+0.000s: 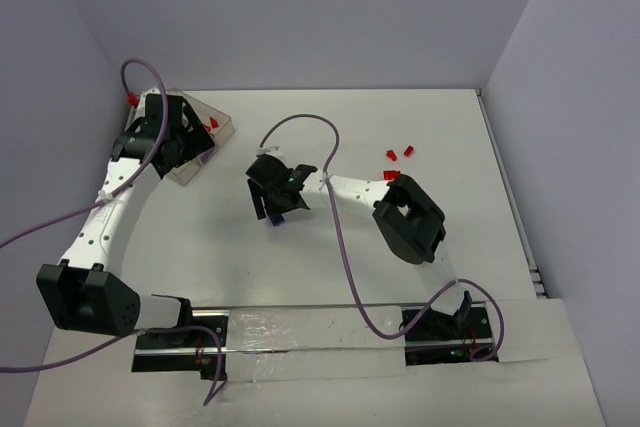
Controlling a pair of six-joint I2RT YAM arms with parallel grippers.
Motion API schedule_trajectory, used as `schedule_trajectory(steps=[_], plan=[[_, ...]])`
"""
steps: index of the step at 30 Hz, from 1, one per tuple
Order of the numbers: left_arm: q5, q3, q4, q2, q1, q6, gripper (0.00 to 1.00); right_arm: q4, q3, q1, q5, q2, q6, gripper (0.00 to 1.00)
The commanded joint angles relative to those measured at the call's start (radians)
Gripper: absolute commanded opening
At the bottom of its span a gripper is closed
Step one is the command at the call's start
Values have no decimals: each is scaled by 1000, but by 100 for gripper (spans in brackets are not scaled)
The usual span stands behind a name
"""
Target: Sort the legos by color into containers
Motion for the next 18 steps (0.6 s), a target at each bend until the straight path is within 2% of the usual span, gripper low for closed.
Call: schedule_trajectory(steps=[1, 5, 9, 15, 18], plan=[[26, -9, 11, -16, 3, -18, 99, -15, 57, 2, 0, -17, -20, 80], [55, -21, 19, -17, -1, -26, 99, -43, 62, -7, 26, -63, -25, 82], [69, -61, 33, -14, -49, -52, 99, -2, -106, -71, 39, -260, 3, 82], [52, -96, 39, 73, -261, -183, 99, 46, -440, -268, 65, -568, 31, 87], [49, -111, 56, 135, -344, -255, 99, 35, -543, -386, 80, -713, 27, 91]])
